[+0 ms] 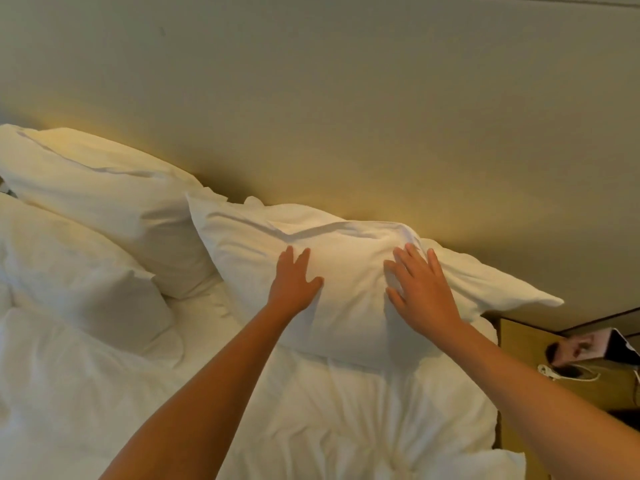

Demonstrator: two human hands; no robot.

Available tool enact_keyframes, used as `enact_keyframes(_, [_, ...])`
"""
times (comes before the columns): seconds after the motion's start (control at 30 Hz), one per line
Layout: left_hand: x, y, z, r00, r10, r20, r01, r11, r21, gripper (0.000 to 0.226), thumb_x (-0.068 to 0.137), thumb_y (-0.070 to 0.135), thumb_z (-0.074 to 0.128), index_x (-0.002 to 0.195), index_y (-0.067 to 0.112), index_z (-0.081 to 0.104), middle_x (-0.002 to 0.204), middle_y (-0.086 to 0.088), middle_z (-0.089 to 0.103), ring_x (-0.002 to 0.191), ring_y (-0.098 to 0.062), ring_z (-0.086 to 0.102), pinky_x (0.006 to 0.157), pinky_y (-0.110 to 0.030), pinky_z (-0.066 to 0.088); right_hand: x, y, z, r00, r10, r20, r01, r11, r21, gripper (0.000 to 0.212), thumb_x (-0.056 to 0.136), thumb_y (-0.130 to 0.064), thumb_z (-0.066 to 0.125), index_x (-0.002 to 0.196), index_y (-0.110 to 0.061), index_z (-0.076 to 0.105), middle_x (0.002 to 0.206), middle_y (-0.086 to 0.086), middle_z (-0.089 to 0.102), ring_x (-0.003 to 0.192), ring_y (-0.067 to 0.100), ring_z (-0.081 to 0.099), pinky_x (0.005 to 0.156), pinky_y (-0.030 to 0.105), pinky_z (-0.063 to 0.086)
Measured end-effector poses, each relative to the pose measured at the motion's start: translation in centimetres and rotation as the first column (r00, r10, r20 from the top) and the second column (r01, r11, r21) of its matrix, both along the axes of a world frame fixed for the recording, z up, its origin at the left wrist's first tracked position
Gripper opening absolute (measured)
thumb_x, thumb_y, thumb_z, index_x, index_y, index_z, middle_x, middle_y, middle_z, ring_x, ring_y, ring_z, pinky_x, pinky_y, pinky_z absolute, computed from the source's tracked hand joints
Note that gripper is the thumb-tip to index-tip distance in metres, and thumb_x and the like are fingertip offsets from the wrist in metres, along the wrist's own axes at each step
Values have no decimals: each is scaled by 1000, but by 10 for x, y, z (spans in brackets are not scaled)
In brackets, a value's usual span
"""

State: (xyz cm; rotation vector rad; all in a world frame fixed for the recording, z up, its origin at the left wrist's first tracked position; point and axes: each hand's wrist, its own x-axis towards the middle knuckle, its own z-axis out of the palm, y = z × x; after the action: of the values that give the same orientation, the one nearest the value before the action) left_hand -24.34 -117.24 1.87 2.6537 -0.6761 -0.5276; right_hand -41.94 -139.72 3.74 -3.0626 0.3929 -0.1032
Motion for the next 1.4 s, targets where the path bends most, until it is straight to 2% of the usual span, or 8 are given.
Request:
enact_keyframes(0.27, [-42,-48,-6,999,11,-31,-11,1000,-1,81,98,56,52,162,24,13,172,-8,0,158,-30,1,124,-46,20,-43,-44,-23,992,61,-115,-53,996,65,69,102,-49,51,163,-24,30,173,7,20,161,28,14,130,47,8])
enact_keyframes(0.73, [-133,-125,-6,962,260,-86,-256,965,53,83,97,53,57,161,21,16,171,-9,8,157,-31,11,122,-47,25,-49,-109,-26,939,336,-73,-303,909,285,68,103,-46,53,162,-21,32,173,7,19,161,25,13,131,41,9])
enact_keyframes(0.87, [-168,-135,-3,931,336,-143,-338,941,16,78,98,52,55,161,21,19,171,-7,14,156,-28,17,123,-45,23,-52,-120,-23,909,408,-84,-360,870,338,66,103,-42,55,161,-18,34,174,9,17,162,27,11,131,44,11])
enact_keyframes(0.93, [-190,-131,0,901,388,-193,-403,914,-43,74,99,49,56,160,20,26,168,-7,24,154,-26,23,123,-42,24,-54,-121,-20,899,430,-87,-378,860,344,66,103,-40,56,161,-16,35,173,10,19,161,29,12,131,46,13])
enact_keyframes(1.13, [-287,-85,20,689,634,-351,-714,678,-176,52,98,44,60,144,22,51,148,-2,54,135,-21,50,109,-36,40,-85,-100,-16,845,534,-23,-477,774,417,56,99,-30,65,151,-12,50,164,12,38,155,31,30,128,50,19])
enact_keyframes(1.2, [-328,-63,28,581,705,-406,-810,546,-212,44,98,42,61,137,21,59,136,-2,62,125,-18,57,101,-31,45,-111,-86,-17,828,560,-27,-477,730,490,48,100,-31,65,144,-15,55,156,8,49,148,30,41,123,47,29])
enact_keyframes(1.3, [-395,-28,42,394,772,-499,-918,308,-249,35,98,41,61,126,22,66,120,3,69,113,-12,64,92,-27,49,-161,-58,-19,788,611,-81,-435,645,628,41,101,-35,65,138,-19,61,139,3,64,128,25,59,104,40,47])
enact_keyframes(1.4, [-472,5,54,226,797,-561,-956,69,-286,25,97,39,60,116,24,70,107,7,73,102,-10,68,92,-35,57,-215,-21,-24,695,699,-165,-414,578,704,36,100,-36,66,132,-21,65,123,-5,71,110,11,66,91,27,50])
